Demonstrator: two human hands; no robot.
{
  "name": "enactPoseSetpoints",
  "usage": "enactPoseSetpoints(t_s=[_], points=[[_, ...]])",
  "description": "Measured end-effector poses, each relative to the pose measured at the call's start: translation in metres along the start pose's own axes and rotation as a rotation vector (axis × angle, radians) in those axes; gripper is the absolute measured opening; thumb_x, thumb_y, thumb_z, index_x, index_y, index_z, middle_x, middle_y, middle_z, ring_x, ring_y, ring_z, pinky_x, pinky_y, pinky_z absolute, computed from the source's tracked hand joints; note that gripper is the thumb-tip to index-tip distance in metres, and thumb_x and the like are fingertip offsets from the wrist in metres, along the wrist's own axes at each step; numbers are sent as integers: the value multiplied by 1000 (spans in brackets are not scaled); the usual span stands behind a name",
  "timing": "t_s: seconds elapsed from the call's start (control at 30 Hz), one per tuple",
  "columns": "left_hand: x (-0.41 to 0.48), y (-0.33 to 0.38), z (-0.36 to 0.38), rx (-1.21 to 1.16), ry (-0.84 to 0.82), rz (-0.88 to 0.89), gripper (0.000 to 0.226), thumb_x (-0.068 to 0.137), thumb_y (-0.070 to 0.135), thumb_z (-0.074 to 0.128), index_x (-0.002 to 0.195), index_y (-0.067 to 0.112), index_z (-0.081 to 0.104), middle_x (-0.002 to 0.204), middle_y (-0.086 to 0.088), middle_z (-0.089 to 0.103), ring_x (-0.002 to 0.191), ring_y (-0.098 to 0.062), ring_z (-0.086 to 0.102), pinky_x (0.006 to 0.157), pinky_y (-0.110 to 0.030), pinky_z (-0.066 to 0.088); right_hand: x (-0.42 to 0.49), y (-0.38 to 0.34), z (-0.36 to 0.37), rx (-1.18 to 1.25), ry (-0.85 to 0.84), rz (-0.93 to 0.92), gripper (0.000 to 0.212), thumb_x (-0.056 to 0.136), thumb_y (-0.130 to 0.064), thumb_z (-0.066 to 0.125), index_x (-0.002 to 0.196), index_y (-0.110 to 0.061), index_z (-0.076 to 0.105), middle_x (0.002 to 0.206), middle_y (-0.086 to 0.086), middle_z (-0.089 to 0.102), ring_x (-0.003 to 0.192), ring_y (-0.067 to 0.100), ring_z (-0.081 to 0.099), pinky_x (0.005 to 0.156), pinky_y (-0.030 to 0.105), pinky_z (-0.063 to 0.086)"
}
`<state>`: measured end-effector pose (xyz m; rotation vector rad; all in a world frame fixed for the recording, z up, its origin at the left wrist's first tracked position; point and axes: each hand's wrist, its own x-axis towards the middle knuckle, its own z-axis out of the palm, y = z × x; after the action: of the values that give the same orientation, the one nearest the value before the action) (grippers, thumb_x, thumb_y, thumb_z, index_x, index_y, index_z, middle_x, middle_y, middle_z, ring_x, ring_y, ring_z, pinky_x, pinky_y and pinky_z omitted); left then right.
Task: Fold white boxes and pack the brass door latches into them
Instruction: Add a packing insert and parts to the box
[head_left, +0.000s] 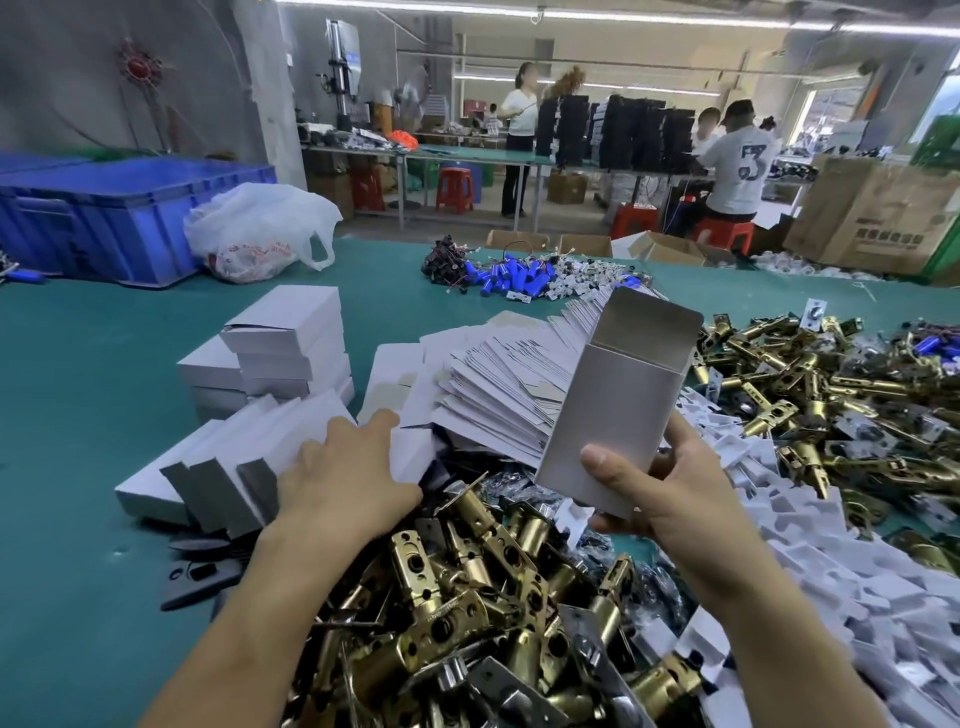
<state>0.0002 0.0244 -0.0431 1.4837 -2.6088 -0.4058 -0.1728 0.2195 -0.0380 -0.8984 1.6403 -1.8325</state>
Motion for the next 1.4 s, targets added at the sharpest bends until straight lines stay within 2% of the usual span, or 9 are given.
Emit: enactPoseSetpoints(t_s=[0.2, 0.3, 0.47, 0.57, 0.7, 0.93, 1.07, 1.27, 1.4], points=[[7, -19, -6, 214, 339, -107, 70, 75, 20, 72, 136, 44, 47, 143, -1, 31, 126, -31, 34, 93, -43, 32, 2, 1, 0, -5, 1, 2, 65, 58, -36, 84, 116, -31, 55, 92, 1, 76, 81, 26, 75, 58, 34, 59], [14, -27, 0, 280, 387, -128, 70, 74, 17, 74, 133, 46, 50, 145, 4, 29, 128, -25, 30, 92, -41, 29, 2, 2, -1, -21, 0, 5, 62, 59, -36, 84, 114, -31, 56, 92, 0, 76, 81, 25, 75, 57, 34, 59], [20, -27, 10, 312, 440, -151, 75, 71, 12, 73, 134, 45, 47, 151, 1, 24, 139, -24, 17, 110, -51, 17, 2, 2, -3, -24, 12, 13, 62, 57, -35, 83, 113, -29, 57, 90, -1, 76, 80, 25, 75, 56, 35, 60], [19, -27, 11, 360, 403, -143, 72, 75, 19, 72, 136, 43, 46, 154, -2, 18, 143, -25, 11, 112, -54, 10, 1, 1, -4, -21, 14, 17, 62, 56, -35, 83, 112, -28, 57, 88, -1, 76, 79, 26, 75, 55, 34, 59], [16, -8, 10, 412, 285, -32, 46, 90, 52, 62, 132, 34, 57, 159, -3, 18, 148, -25, 14, 115, -53, 9, 0, 1, -2, -29, -9, 28, 63, 57, -34, 83, 114, -28, 57, 89, -1, 76, 80, 25, 75, 56, 36, 60], [18, -10, 10, 347, 368, 159, 39, 85, 8, 64, 118, 28, 69, 142, 2, 42, 129, -22, 36, 98, -35, 29, 0, 1, -2, -42, -18, 35, 62, 60, -33, 83, 115, -28, 58, 89, -1, 76, 80, 25, 75, 57, 39, 60], [20, -17, 14, 128, 123, 219, 42, 91, 2, 48, 114, 29, 70, 119, 0, 65, 109, -26, 61, 84, -39, 52, 2, 2, 2, -48, -28, 41, 62, 60, -32, 84, 116, -29, 58, 90, 1, 76, 80, 26, 75, 58, 40, 61], [23, -20, 19, 3, 75, 71, 25, 89, 0, 36, 89, 10, 58, 91, -10, 59, 81, -30, 58, 73, -42, 54, 0, 3, 3, -49, -40, 48, 63, 61, -31, 83, 119, -28, 57, 91, -1, 76, 82, 25, 75, 59, 40, 61], [22, -19, 23, -12, 36, 9, 20, 94, 3, 40, 77, 11, 46, 91, -9, 50, 84, -29, 51, 75, -41, 49, -1, 3, 2, -45, -49, 46, 63, 60, -32, 83, 118, -29, 57, 92, 0, 76, 82, 25, 75, 59, 40, 61]])
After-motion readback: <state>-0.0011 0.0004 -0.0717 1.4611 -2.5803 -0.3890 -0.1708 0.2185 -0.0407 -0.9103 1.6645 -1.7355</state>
